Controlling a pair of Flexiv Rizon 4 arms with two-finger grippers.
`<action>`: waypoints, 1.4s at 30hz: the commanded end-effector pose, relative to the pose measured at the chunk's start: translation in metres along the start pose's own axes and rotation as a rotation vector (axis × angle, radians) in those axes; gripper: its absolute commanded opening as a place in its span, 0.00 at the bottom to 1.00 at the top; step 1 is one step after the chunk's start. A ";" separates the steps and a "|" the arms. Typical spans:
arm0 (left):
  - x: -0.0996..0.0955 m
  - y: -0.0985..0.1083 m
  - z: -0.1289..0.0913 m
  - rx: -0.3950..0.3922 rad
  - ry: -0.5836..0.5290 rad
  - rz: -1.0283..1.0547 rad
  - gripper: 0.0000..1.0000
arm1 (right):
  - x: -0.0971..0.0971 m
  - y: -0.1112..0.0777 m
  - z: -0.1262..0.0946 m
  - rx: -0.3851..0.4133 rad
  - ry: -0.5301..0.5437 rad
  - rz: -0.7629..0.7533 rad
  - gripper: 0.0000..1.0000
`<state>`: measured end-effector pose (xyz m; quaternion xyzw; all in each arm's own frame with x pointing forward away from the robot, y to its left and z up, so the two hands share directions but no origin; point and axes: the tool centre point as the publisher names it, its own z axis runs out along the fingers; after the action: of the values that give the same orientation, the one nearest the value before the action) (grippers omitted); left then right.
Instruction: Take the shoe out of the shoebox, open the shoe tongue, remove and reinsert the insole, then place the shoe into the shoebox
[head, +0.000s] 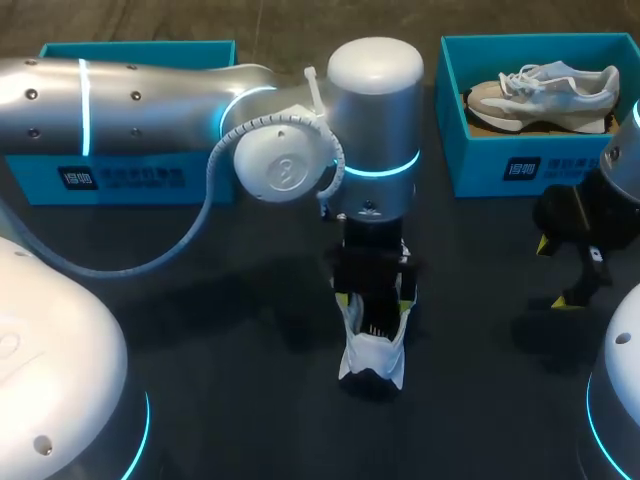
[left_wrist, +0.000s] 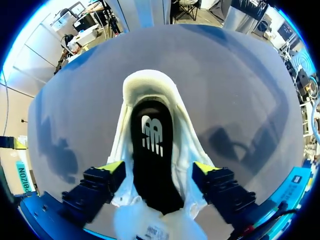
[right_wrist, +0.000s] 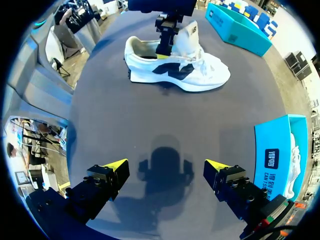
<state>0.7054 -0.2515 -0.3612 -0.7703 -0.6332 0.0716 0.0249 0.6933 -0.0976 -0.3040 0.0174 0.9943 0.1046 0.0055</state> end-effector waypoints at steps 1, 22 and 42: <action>0.005 0.004 -0.004 0.007 -0.012 0.000 0.99 | 0.001 0.000 0.000 0.003 -0.002 0.001 1.00; 0.003 0.026 -0.025 0.003 -0.047 0.036 0.97 | 0.001 0.000 0.000 0.003 -0.002 0.001 1.00; 0.020 0.066 -0.083 -0.110 -0.065 -0.054 0.89 | 0.001 0.000 0.000 0.003 -0.002 0.001 1.00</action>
<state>0.7788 -0.2474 -0.2978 -0.7503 -0.6576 0.0569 -0.0365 0.6933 -0.0976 -0.3040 0.0174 0.9943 0.1046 0.0055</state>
